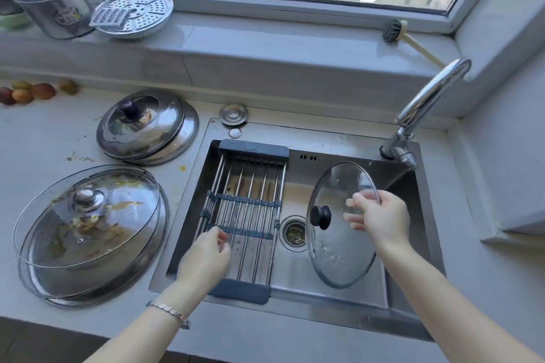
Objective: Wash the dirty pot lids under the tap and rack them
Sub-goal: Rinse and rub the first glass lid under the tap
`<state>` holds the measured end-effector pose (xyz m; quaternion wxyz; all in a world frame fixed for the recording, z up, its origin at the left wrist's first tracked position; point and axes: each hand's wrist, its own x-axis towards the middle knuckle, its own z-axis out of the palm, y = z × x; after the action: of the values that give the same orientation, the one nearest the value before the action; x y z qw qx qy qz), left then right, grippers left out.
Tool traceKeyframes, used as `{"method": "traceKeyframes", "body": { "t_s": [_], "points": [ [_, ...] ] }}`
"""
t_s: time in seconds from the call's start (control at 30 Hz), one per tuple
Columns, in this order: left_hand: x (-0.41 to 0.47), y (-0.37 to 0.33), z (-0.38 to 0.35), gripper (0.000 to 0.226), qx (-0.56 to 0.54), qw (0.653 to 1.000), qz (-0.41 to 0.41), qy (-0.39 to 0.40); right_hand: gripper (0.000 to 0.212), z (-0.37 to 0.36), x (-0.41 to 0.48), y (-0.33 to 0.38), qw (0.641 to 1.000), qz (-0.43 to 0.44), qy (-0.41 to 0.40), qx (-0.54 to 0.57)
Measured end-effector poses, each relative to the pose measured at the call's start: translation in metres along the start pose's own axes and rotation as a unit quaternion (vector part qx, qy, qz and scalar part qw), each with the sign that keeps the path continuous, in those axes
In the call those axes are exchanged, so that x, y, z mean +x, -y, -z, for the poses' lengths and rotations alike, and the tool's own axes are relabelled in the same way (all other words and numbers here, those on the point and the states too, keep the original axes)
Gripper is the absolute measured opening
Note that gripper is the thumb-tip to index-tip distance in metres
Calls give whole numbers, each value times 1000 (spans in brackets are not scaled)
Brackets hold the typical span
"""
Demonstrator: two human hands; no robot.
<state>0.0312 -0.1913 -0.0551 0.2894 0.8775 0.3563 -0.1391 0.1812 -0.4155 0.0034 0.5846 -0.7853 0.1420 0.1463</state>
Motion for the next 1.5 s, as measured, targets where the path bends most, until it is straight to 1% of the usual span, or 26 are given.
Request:
{"method": "traceKeyframes", "body": {
  "t_s": [0.03,0.1,0.17,0.23,0.33,0.4,0.5,0.57,0.63,0.77,0.83,0.93,0.97,1.03,1.1,1.13,1.23,1.33,1.4,1.47,1.5],
  "points": [
    [3,7,2,19,15,1000,-4,1,12,-7,-2,3,1000,14,2,-2],
    [11,20,7,20,60,998,-20,-4,7,-22,-2,11,999,31,12,20],
    [19,30,12,19,132,990,-46,-10,2,-36,2,16,996,20,29,76],
    [31,38,15,21,221,972,-84,-11,3,-56,8,16,990,-12,39,134],
    [57,48,16,34,278,953,-120,-2,2,-95,20,4,979,-82,43,181],
    [74,49,19,46,330,933,-143,22,13,-120,29,-10,970,-135,31,199],
    [95,48,22,59,380,905,-187,50,26,-148,44,-32,959,-187,7,215],
    [103,50,21,63,414,886,-200,67,22,-159,52,-44,954,-202,10,219],
    [109,53,19,61,436,873,-207,68,20,-170,57,-53,948,-212,25,235],
    [118,60,24,55,448,865,-215,73,18,-185,64,-65,944,-229,33,236],
    [120,65,26,54,447,864,-219,76,19,-184,68,-70,961,-205,27,184],
    [123,69,26,54,449,862,-222,76,24,-176,67,-75,993,-107,42,4],
    [123,69,24,55,452,861,-223,76,28,-173,66,-77,995,-68,47,-57],
    [124,69,22,55,453,860,-221,77,33,-171,68,-78,990,-10,55,-126],
    [125,69,20,56,451,862,-218,79,38,-175,70,-78,983,7,64,-172],
    [125,70,20,55,451,862,-217,80,42,-179,72,-78,977,-3,68,-202],
    [124,69,21,55,451,863,-214,80,50,-189,77,-76,946,-77,87,-304],
    [122,67,21,56,452,862,-211,92,53,-190,78,-63,909,-101,115,-388],
    [122,65,23,57,439,869,-207,98,56,-186,77,-53,879,-73,112,-459],
    [122,61,29,49,385,896,-201,97,57,-184,71,-42,845,-14,112,-523],
    [122,58,35,42,348,912,-197,88,56,-184,66,-35,837,17,118,-534]
  ]
}}
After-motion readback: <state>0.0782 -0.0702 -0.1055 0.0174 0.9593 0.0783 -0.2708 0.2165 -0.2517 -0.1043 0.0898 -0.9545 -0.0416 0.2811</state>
